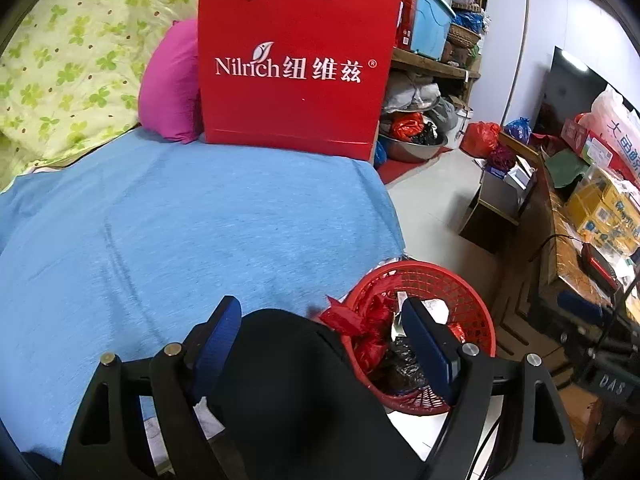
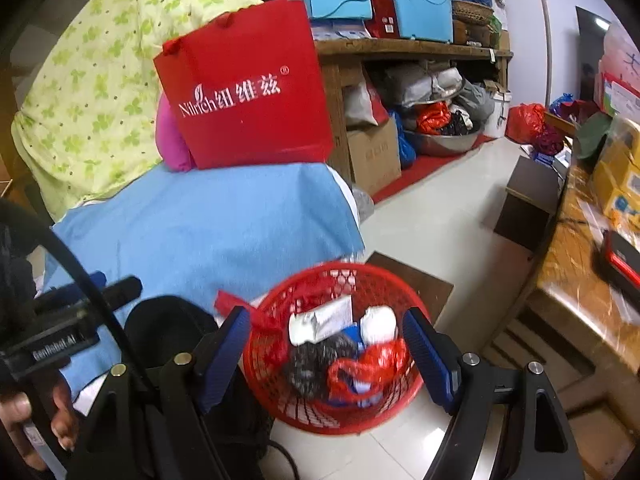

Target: Collect trash

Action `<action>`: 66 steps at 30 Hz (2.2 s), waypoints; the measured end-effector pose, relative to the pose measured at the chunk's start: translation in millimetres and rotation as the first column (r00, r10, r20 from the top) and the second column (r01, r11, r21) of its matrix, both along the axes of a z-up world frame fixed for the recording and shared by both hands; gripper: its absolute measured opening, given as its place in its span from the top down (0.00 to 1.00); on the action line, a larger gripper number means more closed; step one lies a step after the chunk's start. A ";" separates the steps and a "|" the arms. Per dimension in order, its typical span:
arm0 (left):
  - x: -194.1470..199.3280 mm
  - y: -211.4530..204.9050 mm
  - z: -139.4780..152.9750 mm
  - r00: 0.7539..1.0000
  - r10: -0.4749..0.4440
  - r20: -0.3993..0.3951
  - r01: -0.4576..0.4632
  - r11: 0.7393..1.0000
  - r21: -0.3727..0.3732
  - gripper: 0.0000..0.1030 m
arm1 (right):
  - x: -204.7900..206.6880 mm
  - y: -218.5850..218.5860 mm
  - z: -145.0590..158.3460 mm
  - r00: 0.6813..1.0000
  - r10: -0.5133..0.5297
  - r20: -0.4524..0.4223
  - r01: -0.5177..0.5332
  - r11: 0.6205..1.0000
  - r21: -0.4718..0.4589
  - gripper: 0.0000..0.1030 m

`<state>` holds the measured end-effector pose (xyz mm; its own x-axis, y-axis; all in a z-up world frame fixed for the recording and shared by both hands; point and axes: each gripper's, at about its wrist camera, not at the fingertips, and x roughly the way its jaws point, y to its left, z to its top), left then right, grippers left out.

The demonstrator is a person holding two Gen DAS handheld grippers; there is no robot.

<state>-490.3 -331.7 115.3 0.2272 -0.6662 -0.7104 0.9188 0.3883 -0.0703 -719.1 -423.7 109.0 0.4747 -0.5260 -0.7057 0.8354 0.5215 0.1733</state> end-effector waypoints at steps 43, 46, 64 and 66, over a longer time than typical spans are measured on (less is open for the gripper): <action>-31.0 13.5 14.7 0.998 -0.030 0.063 0.033 0.998 -0.048 0.12 | -15.8 25.6 8.6 0.997 -0.077 -0.020 0.075 0.995 -0.064 0.21; -32.1 13.5 14.5 0.997 -0.033 0.066 0.037 0.998 -0.048 0.12 | -16.3 26.3 9.7 0.997 -0.080 -0.020 0.078 0.995 -0.069 0.21; -36.0 14.8 13.0 0.997 -0.044 0.066 0.048 0.997 -0.053 0.12 | -15.3 28.3 9.0 0.997 -0.079 -0.019 0.077 0.994 -0.075 0.21; -36.5 14.5 12.3 0.997 -0.046 0.065 0.050 0.998 -0.050 0.12 | -15.3 28.2 9.0 0.997 -0.080 -0.020 0.078 0.994 -0.075 0.21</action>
